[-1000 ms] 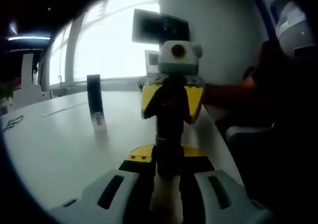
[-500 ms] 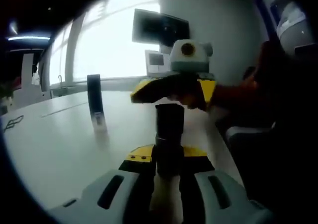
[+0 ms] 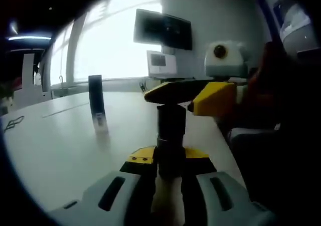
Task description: Pick up cosmetic bottle twist off cap place on table pick up cap screw tight cap place on table
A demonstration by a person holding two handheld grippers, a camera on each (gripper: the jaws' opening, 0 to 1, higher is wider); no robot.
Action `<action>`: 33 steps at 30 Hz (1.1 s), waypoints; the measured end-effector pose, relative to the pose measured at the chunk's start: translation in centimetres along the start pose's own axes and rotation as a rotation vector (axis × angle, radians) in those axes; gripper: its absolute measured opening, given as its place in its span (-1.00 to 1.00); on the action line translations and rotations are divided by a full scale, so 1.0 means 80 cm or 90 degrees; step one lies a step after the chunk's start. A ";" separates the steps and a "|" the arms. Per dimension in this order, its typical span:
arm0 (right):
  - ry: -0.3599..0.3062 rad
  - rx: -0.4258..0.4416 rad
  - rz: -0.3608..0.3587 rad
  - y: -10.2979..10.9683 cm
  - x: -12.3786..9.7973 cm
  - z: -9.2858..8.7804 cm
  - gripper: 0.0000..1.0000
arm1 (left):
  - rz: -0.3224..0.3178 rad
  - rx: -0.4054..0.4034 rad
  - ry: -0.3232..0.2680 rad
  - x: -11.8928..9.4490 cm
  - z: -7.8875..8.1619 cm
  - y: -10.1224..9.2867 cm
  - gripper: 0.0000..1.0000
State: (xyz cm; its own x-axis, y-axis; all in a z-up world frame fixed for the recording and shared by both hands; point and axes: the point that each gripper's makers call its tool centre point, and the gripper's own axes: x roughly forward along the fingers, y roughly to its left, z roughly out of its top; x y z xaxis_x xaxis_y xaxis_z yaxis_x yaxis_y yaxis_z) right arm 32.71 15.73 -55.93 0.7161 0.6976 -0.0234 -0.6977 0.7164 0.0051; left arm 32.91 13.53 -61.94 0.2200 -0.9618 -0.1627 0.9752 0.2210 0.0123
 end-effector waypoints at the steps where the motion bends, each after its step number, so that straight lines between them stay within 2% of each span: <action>1: 0.000 -0.003 -0.009 0.000 0.000 -0.001 -0.46 | 0.000 0.001 0.000 0.000 0.000 0.000 -0.83; 7: -0.008 -0.005 -0.063 -0.003 0.004 -0.004 -0.49 | 0.001 0.002 0.000 0.000 0.000 0.001 -0.83; 9: -0.005 -0.011 -0.066 -0.001 0.005 -0.004 -0.50 | 0.002 0.003 0.000 0.000 0.000 0.001 -0.83; 11: -0.001 0.016 -0.088 -0.004 0.007 -0.006 -0.51 | 0.003 0.003 -0.001 0.000 0.000 0.001 -0.83; 12: -0.002 0.000 -0.105 -0.008 0.007 -0.005 -0.52 | 0.003 0.004 -0.001 0.000 0.000 0.001 -0.83; 14: 0.004 -0.016 -0.127 -0.009 0.008 -0.008 -0.58 | 0.003 0.003 -0.001 0.000 -0.002 0.001 -0.83; 17: -0.005 0.017 -0.135 -0.010 0.007 -0.009 -0.69 | 0.002 0.003 -0.001 0.000 -0.002 0.001 -0.83; 19: -0.005 0.008 -0.145 -0.014 0.005 -0.009 -0.75 | 0.003 0.004 -0.001 0.000 -0.002 0.001 -0.83; 21: -0.003 0.011 -0.145 -0.014 0.005 -0.009 -0.78 | 0.002 0.001 -0.001 0.000 -0.001 0.001 -0.83; 26: 0.003 -0.053 -0.136 -0.007 0.008 -0.008 -0.79 | 0.002 0.003 -0.001 0.000 -0.001 0.001 -0.83; 33: 0.003 -0.044 -0.117 -0.007 0.008 -0.009 -0.80 | 0.002 0.001 0.000 0.000 -0.003 0.002 -0.83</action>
State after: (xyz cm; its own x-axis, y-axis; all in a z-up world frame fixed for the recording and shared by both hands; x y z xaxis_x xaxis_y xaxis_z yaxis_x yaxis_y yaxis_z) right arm 33.55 15.72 -56.66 0.8318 0.5546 -0.0220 -0.5547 0.8292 -0.0688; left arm 33.04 13.60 -62.14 0.2223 -0.9612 -0.1631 0.9747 0.2229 0.0147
